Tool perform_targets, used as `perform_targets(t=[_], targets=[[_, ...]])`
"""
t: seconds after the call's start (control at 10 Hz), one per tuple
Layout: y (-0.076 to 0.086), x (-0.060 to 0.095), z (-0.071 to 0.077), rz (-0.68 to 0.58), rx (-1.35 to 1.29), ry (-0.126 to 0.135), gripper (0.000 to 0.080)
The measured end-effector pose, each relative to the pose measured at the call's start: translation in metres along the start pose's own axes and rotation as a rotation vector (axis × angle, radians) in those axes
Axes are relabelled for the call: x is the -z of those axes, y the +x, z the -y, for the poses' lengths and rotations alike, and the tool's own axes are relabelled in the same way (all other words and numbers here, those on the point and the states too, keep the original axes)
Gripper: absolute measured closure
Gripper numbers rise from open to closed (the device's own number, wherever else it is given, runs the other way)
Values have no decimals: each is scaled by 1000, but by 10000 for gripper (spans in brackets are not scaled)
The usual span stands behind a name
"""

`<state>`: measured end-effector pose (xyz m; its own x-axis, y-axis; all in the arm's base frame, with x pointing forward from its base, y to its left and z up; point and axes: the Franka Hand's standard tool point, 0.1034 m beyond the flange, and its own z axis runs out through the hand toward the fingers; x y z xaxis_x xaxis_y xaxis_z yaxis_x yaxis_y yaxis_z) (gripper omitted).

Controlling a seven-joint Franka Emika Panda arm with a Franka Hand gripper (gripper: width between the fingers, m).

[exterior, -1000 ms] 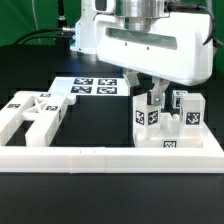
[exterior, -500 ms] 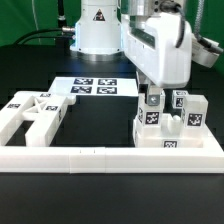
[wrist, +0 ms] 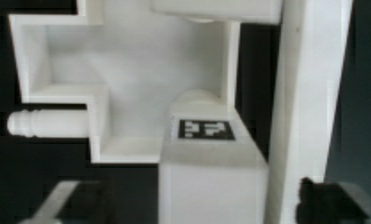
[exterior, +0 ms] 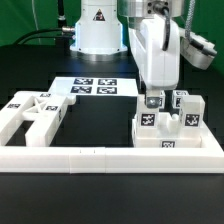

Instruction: Assemble chair

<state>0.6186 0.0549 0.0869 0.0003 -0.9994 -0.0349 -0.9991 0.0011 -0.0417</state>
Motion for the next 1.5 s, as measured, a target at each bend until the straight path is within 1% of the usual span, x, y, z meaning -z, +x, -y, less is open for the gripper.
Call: perform_targets(t=[0.1, 0.2, 0.5, 0.6, 1.5], targets=[[-7, -1, -1, 0, 14, 1, 201], [-9, -1, 1, -7, 100, 26, 165], [-8, -2, 0, -12, 359, 22, 152], [-10, -2, 0, -20, 445, 16, 150], [-8, -4, -1, -27, 1055, 7, 150]])
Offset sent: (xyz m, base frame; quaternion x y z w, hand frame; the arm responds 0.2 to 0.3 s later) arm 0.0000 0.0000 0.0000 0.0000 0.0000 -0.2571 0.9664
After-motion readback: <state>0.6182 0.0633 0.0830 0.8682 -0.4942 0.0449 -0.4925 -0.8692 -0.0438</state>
